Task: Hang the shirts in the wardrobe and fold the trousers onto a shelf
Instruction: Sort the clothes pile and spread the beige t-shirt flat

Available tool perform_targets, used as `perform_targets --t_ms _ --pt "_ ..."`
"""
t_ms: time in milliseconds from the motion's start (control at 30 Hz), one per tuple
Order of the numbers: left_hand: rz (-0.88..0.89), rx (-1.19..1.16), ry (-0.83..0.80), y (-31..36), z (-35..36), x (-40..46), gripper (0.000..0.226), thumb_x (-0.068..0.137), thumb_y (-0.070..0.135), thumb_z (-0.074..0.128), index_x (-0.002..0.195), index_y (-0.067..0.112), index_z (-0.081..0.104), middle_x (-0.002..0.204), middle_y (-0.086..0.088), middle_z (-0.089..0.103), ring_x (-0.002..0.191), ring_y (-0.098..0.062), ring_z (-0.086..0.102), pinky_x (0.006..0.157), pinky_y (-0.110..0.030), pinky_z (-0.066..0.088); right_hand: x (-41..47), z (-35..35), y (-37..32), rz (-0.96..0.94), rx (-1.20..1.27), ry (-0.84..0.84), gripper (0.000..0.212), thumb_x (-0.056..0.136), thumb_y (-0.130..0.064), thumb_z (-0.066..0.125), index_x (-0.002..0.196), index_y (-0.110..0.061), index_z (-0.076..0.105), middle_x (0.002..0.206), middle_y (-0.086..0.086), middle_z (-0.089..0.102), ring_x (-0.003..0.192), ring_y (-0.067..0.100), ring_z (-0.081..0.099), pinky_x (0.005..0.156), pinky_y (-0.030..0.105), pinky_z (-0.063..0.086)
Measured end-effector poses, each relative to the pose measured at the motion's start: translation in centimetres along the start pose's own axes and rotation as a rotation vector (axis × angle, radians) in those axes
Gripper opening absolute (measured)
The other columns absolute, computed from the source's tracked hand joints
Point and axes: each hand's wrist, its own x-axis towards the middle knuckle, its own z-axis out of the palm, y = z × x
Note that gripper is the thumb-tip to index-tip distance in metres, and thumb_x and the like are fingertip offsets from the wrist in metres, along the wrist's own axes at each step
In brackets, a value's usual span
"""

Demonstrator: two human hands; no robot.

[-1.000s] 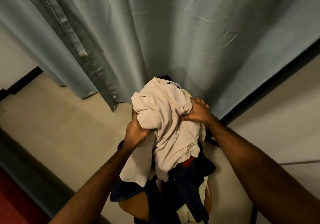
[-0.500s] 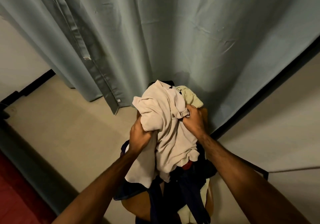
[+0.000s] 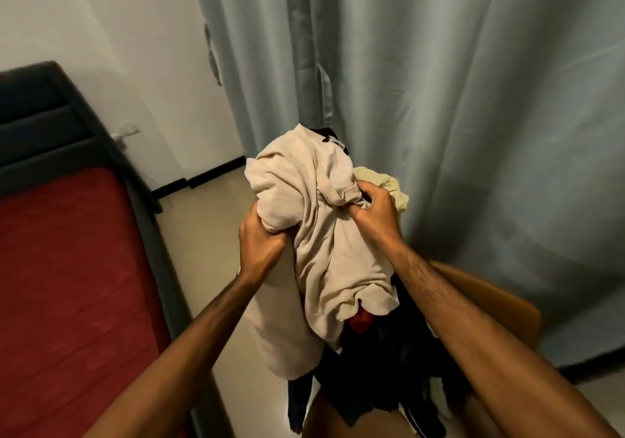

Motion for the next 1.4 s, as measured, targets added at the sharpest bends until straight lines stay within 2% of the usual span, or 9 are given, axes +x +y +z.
perform_targets --t_ms 100,200,300,433,600,767,1033,1267,1400 --pt "-0.005 0.009 0.094 -2.1 -6.8 2.9 0.056 0.071 0.034 0.066 0.123 0.014 0.062 0.114 0.000 0.071 0.100 -0.016 0.067 0.083 -0.028 0.054 2.6 7.5 -3.3 -0.095 0.009 -0.093 0.024 0.074 -0.006 0.067 0.095 -0.017 0.072 0.088 -0.005 0.071 0.080 0.006 0.060 0.073 0.023 0.046" --pt "-0.010 0.005 0.196 -4.2 -13.6 6.0 0.065 0.064 0.044 0.059 0.121 0.011 0.062 0.112 0.004 0.068 0.098 -0.011 0.064 0.081 -0.023 0.050 5.2 15.3 -6.8 -0.168 0.002 -0.161 0.022 0.070 -0.019 0.067 0.091 -0.027 0.072 0.083 -0.010 0.071 0.078 0.009 0.061 0.071 0.031 0.048" --pt "-0.039 0.022 0.332 -7.4 -22.3 9.7 0.072 0.062 0.046 0.057 0.124 0.010 0.062 0.117 0.000 0.068 0.101 -0.012 0.063 0.082 -0.016 0.047 7.3 25.4 -11.8 -0.247 0.045 -0.254 0.023 0.072 -0.018 0.066 0.093 -0.025 0.071 0.085 -0.010 0.070 0.080 0.011 0.062 0.073 0.029 0.050" --pt "-0.020 0.063 0.488 -10.1 -32.7 13.6 0.056 0.065 0.027 0.067 0.118 0.009 0.062 0.111 -0.007 0.070 0.100 -0.022 0.066 0.085 -0.041 0.055 9.8 36.5 -18.4 -0.347 0.130 -0.358 0.027 0.072 -0.008 0.066 0.097 -0.014 0.074 0.088 -0.006 0.071 0.082 0.010 0.062 0.076 0.029 0.050" --pt "-0.004 0.159 0.668 -12.6 -43.0 17.3 0.051 0.065 0.018 0.068 0.114 0.007 0.062 0.108 -0.008 0.069 0.099 -0.024 0.066 0.085 -0.046 0.054 12.2 47.8 -24.5 -0.422 0.218 -0.477 0.032 0.079 0.006 0.066 0.106 -0.010 0.074 0.095 -0.009 0.072 0.089 0.004 0.065 0.088 0.032 0.056" --pt "-0.003 0.277 0.851 -15.8 -50.9 21.0 0.062 0.065 0.023 0.071 0.122 0.003 0.059 0.116 -0.013 0.068 0.107 -0.030 0.064 0.091 -0.046 0.052 15.4 58.9 -28.8 -0.506 0.302 -0.610 0.035 0.080 0.002 0.069 0.113 -0.009 0.073 0.107 0.001 0.074 0.101 0.017 0.067 0.095 0.043 0.054" --pt "-0.061 0.479 1.298 -21.4 -60.4 26.7 0.066 0.067 0.010 0.077 0.128 -0.003 0.055 0.122 -0.021 0.064 0.113 -0.037 0.060 0.097 -0.049 0.048 19.7 76.9 -36.6 -0.709 0.432 -0.923 0.037 0.085 -0.003 0.070 0.121 -0.010 0.070 0.117 -0.001 0.070 0.106 0.009 0.063 0.097 0.023 0.050" --pt "-0.086 0.672 1.583 -23.8 -67.0 32.7 0.073 0.072 0.008 0.079 0.138 0.002 0.050 0.132 -0.020 0.060 0.121 -0.035 0.057 0.105 -0.035 0.042 23.1 90.3 -42.7 -0.767 0.567 -1.198 0.034 0.087 -0.004 0.069 0.120 -0.010 0.070 0.117 0.002 0.070 0.101 0.006 0.062 0.089 0.010 0.046" --pt "-0.076 0.801 1.687 -25.6 -70.2 34.5 0.070 0.073 0.010 0.079 0.136 0.002 0.051 0.132 -0.017 0.061 0.121 -0.032 0.057 0.101 -0.030 0.042 23.2 97.1 -44.8 -0.792 0.661 -1.314 0.035 0.082 0.003 0.069 0.114 -0.010 0.073 0.112 0.001 0.072 0.102 0.011 0.066 0.096 0.029 0.053"
